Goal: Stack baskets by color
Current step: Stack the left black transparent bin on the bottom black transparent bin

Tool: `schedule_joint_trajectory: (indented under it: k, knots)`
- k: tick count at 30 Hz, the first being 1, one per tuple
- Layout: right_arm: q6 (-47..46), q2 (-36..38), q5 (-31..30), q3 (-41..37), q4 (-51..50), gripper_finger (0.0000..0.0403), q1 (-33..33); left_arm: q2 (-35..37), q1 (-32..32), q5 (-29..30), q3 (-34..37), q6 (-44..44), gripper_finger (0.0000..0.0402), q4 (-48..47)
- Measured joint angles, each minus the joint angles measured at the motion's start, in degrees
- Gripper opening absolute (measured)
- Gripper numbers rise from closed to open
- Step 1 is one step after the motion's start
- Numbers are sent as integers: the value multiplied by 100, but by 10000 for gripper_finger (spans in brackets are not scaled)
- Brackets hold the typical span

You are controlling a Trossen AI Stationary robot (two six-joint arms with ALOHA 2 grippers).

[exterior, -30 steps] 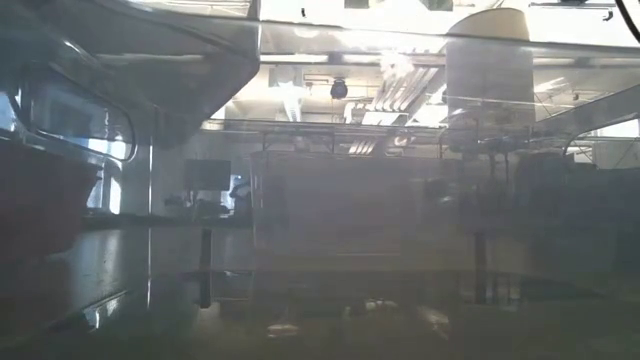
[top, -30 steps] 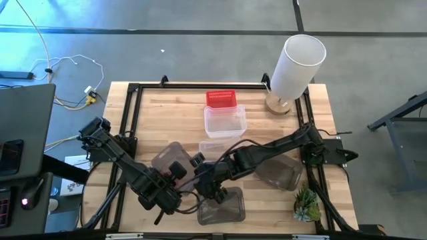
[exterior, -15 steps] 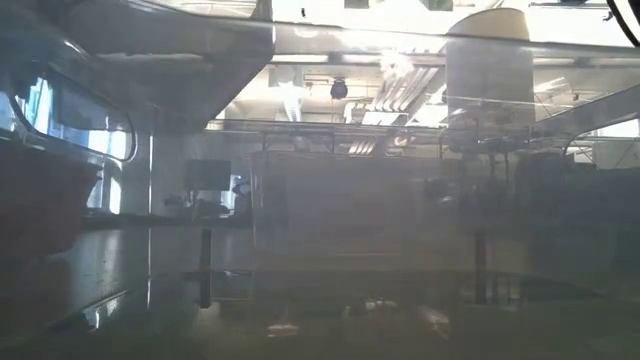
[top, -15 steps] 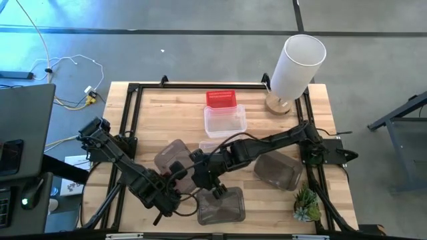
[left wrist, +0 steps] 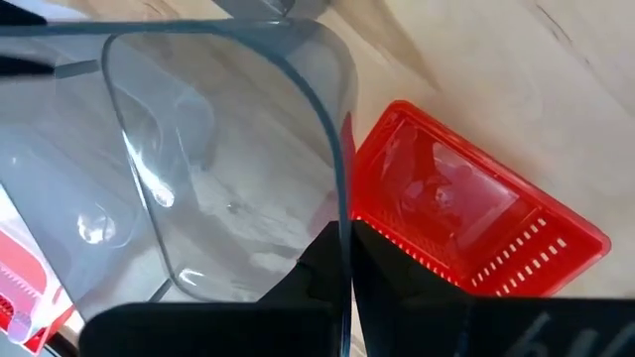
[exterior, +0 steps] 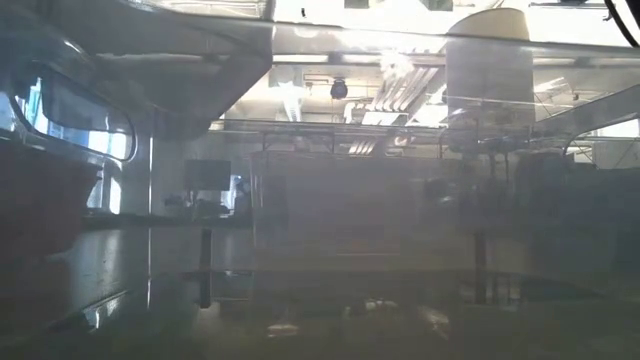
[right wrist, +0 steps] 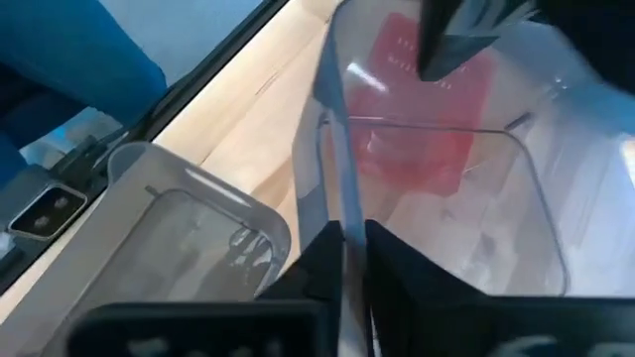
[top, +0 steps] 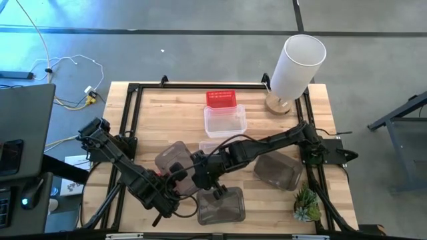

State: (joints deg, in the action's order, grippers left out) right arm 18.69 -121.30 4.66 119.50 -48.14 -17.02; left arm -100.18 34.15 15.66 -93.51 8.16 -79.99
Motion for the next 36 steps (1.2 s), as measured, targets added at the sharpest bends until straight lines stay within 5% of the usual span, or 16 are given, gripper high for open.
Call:
schedule_joint_trajectory:
  k: [8,23,36]
  knots:
    - [-46,0,-67,0,-56,3,-7,0,-1,28,2,-107,20,32]
    - [-238,0,-573,0,-289,0,-214,-2,4,51,-84,-651,143,43]
    - [-452,184,-531,9,-498,0,-464,0,15,131,-698,-651,127,16]
